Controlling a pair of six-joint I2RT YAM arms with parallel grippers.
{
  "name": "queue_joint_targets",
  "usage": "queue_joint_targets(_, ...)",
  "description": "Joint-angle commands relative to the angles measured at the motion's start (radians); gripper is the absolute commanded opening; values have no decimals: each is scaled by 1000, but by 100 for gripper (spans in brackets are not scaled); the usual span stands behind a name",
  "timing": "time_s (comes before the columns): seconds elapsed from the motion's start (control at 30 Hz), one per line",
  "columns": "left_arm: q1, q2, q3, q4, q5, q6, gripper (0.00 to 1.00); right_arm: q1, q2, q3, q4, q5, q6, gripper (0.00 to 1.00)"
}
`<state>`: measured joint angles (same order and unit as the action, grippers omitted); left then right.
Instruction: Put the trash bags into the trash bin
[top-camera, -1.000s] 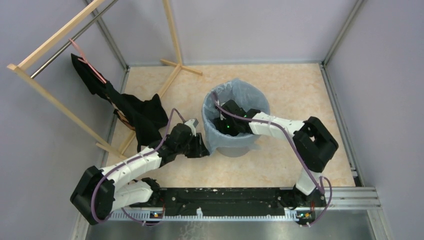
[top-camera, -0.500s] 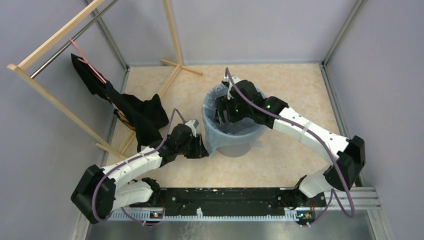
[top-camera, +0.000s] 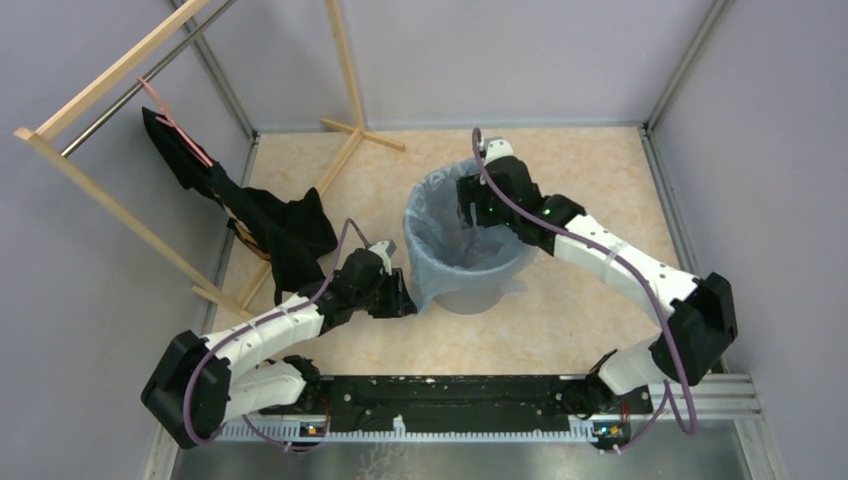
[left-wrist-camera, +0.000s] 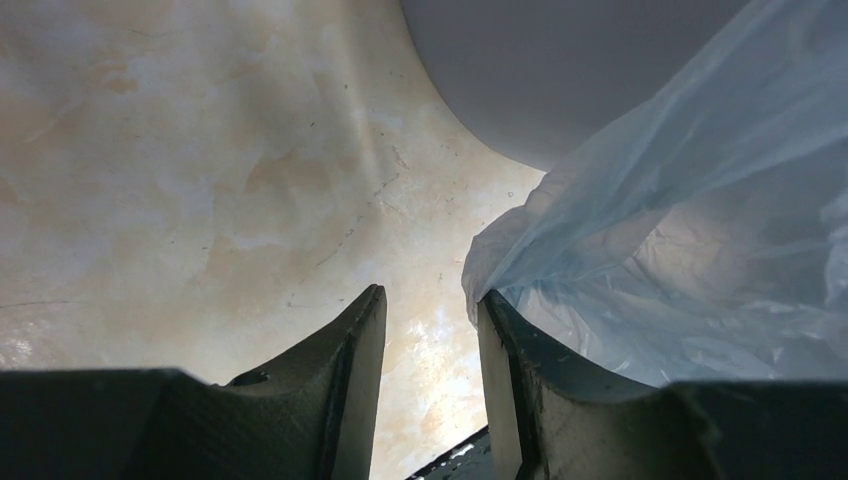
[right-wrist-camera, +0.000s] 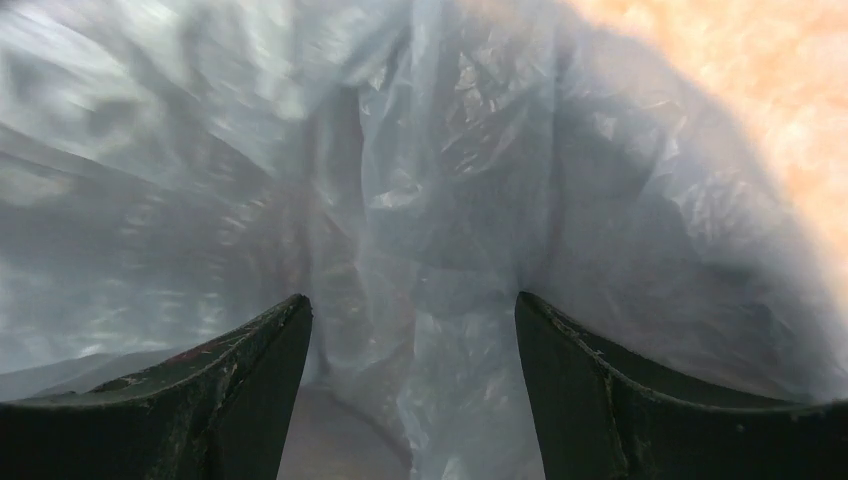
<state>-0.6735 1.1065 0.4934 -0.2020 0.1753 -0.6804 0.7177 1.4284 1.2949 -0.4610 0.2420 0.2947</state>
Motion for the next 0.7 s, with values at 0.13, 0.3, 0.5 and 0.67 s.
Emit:
queue_joint_targets(0.13,-5,-51,2,-3,-10,10,47,7,94,-155,149,-17,95,74)
queue_joint_targets(0.3,-5,-42,6,4,-3,10,47,79,54,-33,14,60,63,74)
queue_joint_targets(0.5,-5,-46,11,3,-13,17,48,105,-94,65,-87,-2,51,81)
queue_joint_targets(0.67,-5,-47,13,-8,-2,15,48,105,-157,55,-115,-80,76,83)
